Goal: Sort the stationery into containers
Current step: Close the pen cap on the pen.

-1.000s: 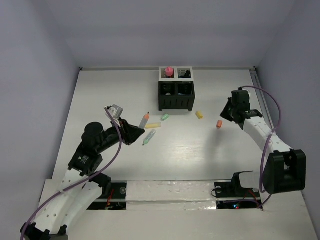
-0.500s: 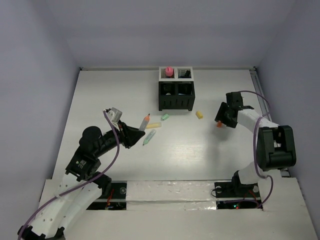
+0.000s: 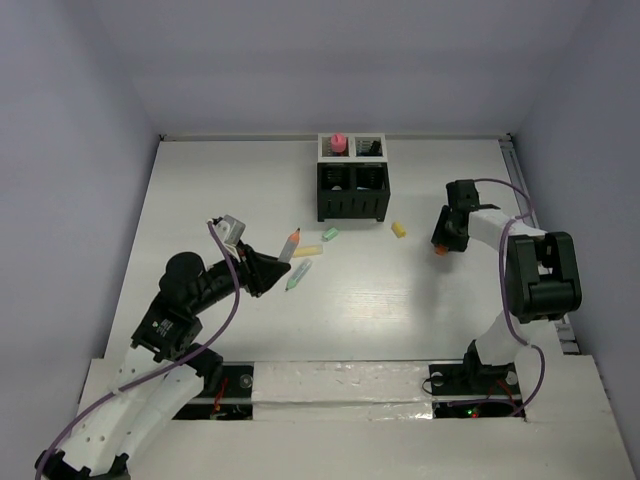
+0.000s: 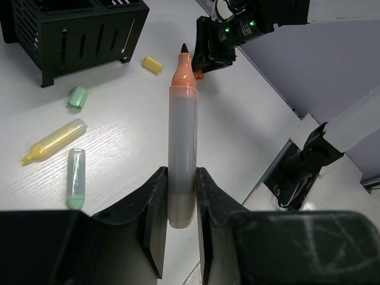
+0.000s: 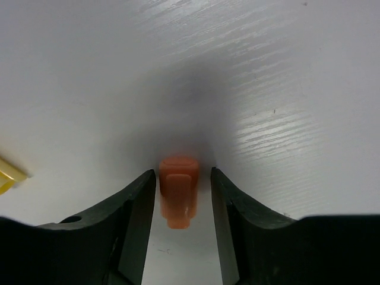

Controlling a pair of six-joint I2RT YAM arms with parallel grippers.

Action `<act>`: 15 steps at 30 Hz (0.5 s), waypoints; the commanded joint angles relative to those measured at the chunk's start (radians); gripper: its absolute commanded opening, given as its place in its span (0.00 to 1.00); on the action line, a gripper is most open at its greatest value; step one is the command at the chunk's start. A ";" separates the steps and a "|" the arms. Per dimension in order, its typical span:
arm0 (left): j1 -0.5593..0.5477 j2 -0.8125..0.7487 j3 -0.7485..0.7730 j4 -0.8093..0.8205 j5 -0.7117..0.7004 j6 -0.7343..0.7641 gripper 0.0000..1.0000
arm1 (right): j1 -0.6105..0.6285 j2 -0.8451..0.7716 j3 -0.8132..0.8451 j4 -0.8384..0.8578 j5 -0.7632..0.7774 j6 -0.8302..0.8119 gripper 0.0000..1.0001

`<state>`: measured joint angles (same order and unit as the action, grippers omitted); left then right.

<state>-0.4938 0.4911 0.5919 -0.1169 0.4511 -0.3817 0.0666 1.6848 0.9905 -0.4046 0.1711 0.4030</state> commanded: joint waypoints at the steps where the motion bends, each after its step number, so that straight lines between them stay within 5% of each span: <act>1: -0.005 0.009 0.031 0.037 0.000 0.012 0.00 | 0.015 0.018 0.043 -0.019 0.034 -0.010 0.46; 9: -0.005 0.014 0.032 0.036 0.001 0.014 0.00 | 0.036 0.039 0.039 -0.053 0.042 -0.012 0.42; 13: -0.005 0.018 0.032 0.036 -0.002 0.014 0.00 | 0.047 0.004 0.023 -0.024 0.028 0.000 0.14; 15: -0.005 0.024 0.032 0.033 -0.006 0.014 0.00 | 0.059 -0.034 0.019 -0.011 0.019 0.000 0.12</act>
<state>-0.4957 0.5041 0.5919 -0.1177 0.4496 -0.3813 0.0940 1.7016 1.0065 -0.4259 0.2020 0.3969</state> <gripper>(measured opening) 0.171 0.316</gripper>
